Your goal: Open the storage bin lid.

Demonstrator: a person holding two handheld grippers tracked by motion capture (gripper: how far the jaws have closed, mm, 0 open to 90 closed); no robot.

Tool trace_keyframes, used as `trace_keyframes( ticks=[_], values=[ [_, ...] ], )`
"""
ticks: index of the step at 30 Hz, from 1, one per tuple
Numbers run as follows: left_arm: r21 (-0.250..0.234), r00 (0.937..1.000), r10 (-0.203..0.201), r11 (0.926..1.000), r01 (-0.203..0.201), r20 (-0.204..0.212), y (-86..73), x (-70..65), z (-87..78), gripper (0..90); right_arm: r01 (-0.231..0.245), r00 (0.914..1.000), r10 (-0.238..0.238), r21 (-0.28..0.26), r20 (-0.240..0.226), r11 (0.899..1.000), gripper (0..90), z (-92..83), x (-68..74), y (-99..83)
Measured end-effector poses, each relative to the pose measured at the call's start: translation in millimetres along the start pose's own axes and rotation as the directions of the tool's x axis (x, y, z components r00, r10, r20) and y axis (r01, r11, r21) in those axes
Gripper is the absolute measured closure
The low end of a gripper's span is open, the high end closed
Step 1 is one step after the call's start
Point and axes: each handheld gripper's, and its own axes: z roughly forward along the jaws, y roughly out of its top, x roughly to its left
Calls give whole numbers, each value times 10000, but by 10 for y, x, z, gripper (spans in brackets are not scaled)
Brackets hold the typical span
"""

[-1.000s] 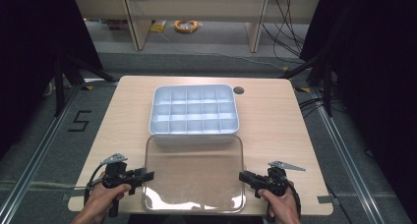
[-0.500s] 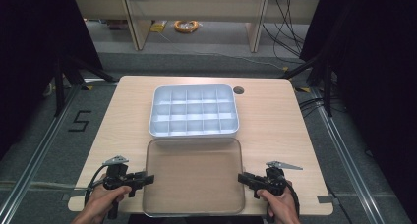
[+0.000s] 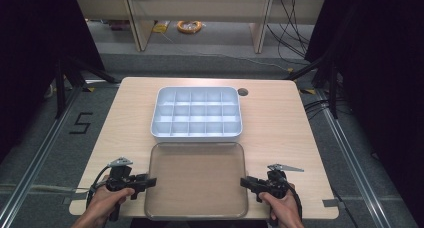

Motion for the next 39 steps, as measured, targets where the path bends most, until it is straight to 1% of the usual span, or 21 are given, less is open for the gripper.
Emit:
trace_keyframes(
  ticks=[1,4,5,6,8,11,12,13,17,21,26,27,28,30,31,32,33,35,37,38,39],
  values=[
    [18,10000,22,10000,-22,-40,-2,0,4,504,-285,9996,285,88,0,9996,621,7,22,-8],
    [61,10000,-22,10000,22,-89,-10,2,19,498,-382,9992,380,187,104,9991,613,23,25,-14],
    [107,9999,6,9999,-5,-119,-8,4,21,499,-245,9995,244,80,175,9997,607,26,29,-15],
    [133,9999,6,9999,-4,-141,-7,10,29,490,246,9991,-246,13,356,9997,602,28,0,-6],
    [328,9995,160,9993,-151,-278,6,41,15,467,268,9990,-265,-91,349,9996,600,14,1,8],
    [-207,9982,-217,9996,206,-553,37,60,-15,393,344,9986,-323,-504,416,9981,589,-15,-13,44],
    [-183,9985,-118,9998,108,-539,43,81,-44,393,344,9986,-323,-504,416,9981,589,-15,-13,44],
    [-504,9981,-374,9981,349,-487,42,66,-35,397,309,9988,-285,-614,402,9976,587,-27,-10,51],
    [-548,9989,-285,9981,264,-367,33,52,-34,401,267,9993,-247,-759,274,9968,564,-66,-2,69],
    [-454,9987,224,9987,-245,-465,39,25,-47,396,523,9985,-506,-990,191,9937,505,-82,18,100],
    [-713,9996,213,9972,-226,-192,41,5,-51,354,1104,9938,-1075,-1279,291,9856,422,-109,33,125],
    [-693,9997,206,9974,-212,-104,42,7,-57,339,766,9970,-748,-1228,195,9895,402,-129,74,123],
    [-732,9999,141,9972,-144,-39,41,6,-61,323,1349,9908,-1326,-1444,258,9803,375,-126,48,136],
    [-739,10000,82,9972,-80,33,36,-4,-72,300,983,9950,-1001,-1489,-48,9840,333,-144,102,138],
    [-762,9999,121,9970,-114,83,36,-6,-70,290,1364,9902,-1394,-1675,-61,9764,313,-140,78,147],
    [-763,9997,167,9970,-152,181,37,-9,-74,275,963,9946,-1013,-1600,-233,9824,296,-148,121,136],
    [-807,9990,274,9964,-246,342,41,-8,-74,260,1496,9877,-1552,-1765,-182,9729,281,-145,93,148],
    [-781,9973,518,9958,-477,514,47,-29,-77,239,1412,9874,-1508,-1648,-475,9762,238,-167,142,139],
    [-872,9961,766,9935,-726,436,44,-53,-78,219,1918,9774,-2049,-1889,-518,9631,228,-176,136,142],
    [-880,9951,886,9925,-845,435,43,-58,-82,214,1758,9804,-1892,-1909,-541,9657,228,-184,163,130],
    [-910,9949,909,9921,-866,435,42,-64,-83,209,2176,9721,-2305,-2008,-427,9552,226,-183,136,137]
  ],
)
